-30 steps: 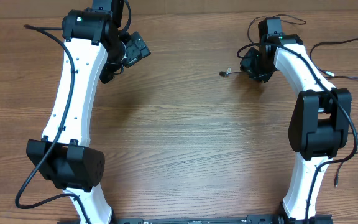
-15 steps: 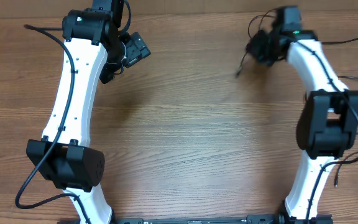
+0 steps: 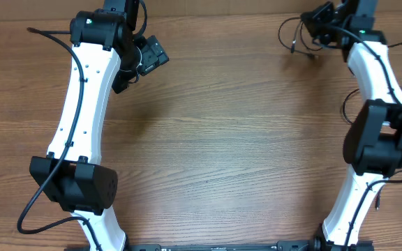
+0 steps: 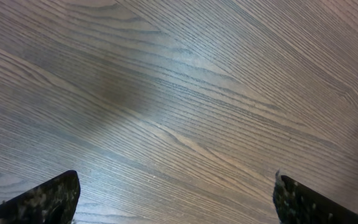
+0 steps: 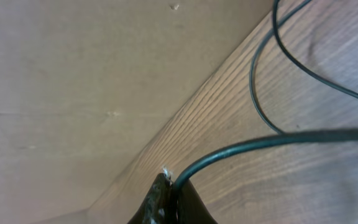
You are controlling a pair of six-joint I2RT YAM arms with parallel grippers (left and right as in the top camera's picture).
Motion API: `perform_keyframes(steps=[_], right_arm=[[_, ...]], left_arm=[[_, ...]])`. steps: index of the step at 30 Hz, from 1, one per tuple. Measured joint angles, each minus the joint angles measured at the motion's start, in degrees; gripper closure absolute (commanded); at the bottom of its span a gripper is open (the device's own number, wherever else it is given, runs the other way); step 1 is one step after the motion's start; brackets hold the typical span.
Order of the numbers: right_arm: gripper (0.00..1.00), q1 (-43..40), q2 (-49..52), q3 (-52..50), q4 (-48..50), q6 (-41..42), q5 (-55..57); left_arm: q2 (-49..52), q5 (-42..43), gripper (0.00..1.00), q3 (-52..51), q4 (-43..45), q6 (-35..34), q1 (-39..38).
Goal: Untangle cables
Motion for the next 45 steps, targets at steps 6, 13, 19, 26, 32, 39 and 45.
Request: perform_keyframes(steps=[6, 13, 19, 26, 32, 39, 45], right_arm=[[0.94, 2.1, 5.0, 0.0, 3.0, 0.5, 1.7], [0.36, 2.4, 8.5, 0.0, 2.1, -2.4, 3.0], [0.16, 2.1, 8.7, 0.1, 1.2, -8.5, -0.2], [0.21, -1.6, 8.0, 3.6, -8.2, -12.3, -3.9], [0.33, -6.8, 1.6, 5.0, -13.0, -13.7, -7.0], [0.67, -7.3, -0.7, 6.1, -16.0, -15.7, -3.2], [0.74, -3.4, -0.5, 6.1, -15.5, -18.1, -1.3]], left_arm=[[0.0, 0.0, 0.01, 0.0, 0.0, 0.0, 0.0], [0.0, 0.0, 0.01, 0.0, 0.2, 0.0, 0.0], [0.0, 0.0, 0.0, 0.0, 0.2, 0.0, 0.0], [0.0, 0.0, 0.0, 0.0, 0.2, 0.0, 0.0], [0.0, -0.5, 0.0, 0.0, 0.3, 0.0, 0.0], [0.0, -0.7, 0.01, 0.0, 0.7, 0.0, 0.0], [0.0, -0.8, 0.0, 0.0, 1.4, 0.0, 0.0]])
